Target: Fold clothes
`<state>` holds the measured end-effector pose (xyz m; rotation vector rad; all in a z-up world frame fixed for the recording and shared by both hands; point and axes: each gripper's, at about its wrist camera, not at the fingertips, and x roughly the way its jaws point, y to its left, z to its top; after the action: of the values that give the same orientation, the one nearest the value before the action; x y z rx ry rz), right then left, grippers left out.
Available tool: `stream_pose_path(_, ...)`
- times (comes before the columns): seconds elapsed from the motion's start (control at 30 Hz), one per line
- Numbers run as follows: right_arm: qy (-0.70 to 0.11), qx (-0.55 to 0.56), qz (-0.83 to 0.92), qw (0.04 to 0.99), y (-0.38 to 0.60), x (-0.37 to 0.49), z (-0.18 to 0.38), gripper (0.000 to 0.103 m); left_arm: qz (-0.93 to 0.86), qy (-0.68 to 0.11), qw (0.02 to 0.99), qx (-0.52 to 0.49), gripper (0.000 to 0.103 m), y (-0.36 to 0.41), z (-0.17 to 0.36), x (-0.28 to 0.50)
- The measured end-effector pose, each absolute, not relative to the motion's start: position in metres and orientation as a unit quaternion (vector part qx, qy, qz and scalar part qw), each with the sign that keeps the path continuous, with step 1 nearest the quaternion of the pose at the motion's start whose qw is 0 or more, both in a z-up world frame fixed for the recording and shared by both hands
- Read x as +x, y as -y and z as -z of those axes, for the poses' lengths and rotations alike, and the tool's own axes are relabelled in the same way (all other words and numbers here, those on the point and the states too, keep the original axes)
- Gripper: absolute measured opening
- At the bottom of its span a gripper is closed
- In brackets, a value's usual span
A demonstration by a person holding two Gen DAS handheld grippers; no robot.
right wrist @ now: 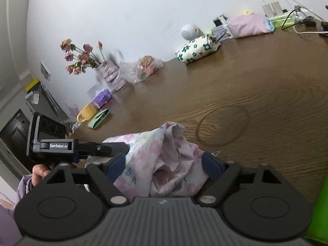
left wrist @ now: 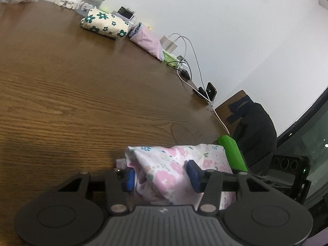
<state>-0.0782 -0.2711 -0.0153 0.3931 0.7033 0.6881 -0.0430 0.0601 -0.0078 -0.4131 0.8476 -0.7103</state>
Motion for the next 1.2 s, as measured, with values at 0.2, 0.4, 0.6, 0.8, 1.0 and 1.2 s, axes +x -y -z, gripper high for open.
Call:
stream_pose_path(0.2, -0.392, 0.247, -0.33, 0.822, 0.274, -0.074, 0.026, 0.021, 0.322, -0.389, 0.849, -0.152, 0.056, -0.041, 0.002, -0.046)
stream_pose_path(0.4, -0.403, 0.287, -0.312, 0.811, 0.281, -0.075, 0.029, 0.027, 0.323, -0.386, 0.855, -0.127, 0.063, -0.037, -0.003, -0.051)
stream_pose_path(0.6, -0.387, 0.269, -0.284, 0.835, 0.282, -0.08, 0.021, 0.037, 0.323, -0.35, 0.871, -0.121, 0.064, -0.053, -0.022, -0.066)
stream_pose_path(0.8, -0.397, 0.292, -0.269, 0.828, 0.285, -0.072, 0.028, 0.022, 0.279, -0.388, 0.872, -0.104, 0.035, -0.029, -0.007, -0.058)
stream_pose_path(1.0, -0.332, 0.224, -0.221, 0.889, 0.285, -0.092, -0.003, 0.031, 0.282, -0.388, 0.872, -0.101, 0.044, -0.031, -0.008, -0.057)
stream_pose_path(1.2, -0.258, 0.139, -0.231, 0.928, 0.25, -0.1, -0.035, 0.022, 0.269, -0.368, 0.887, -0.075, 0.048, -0.031, -0.023, -0.061)
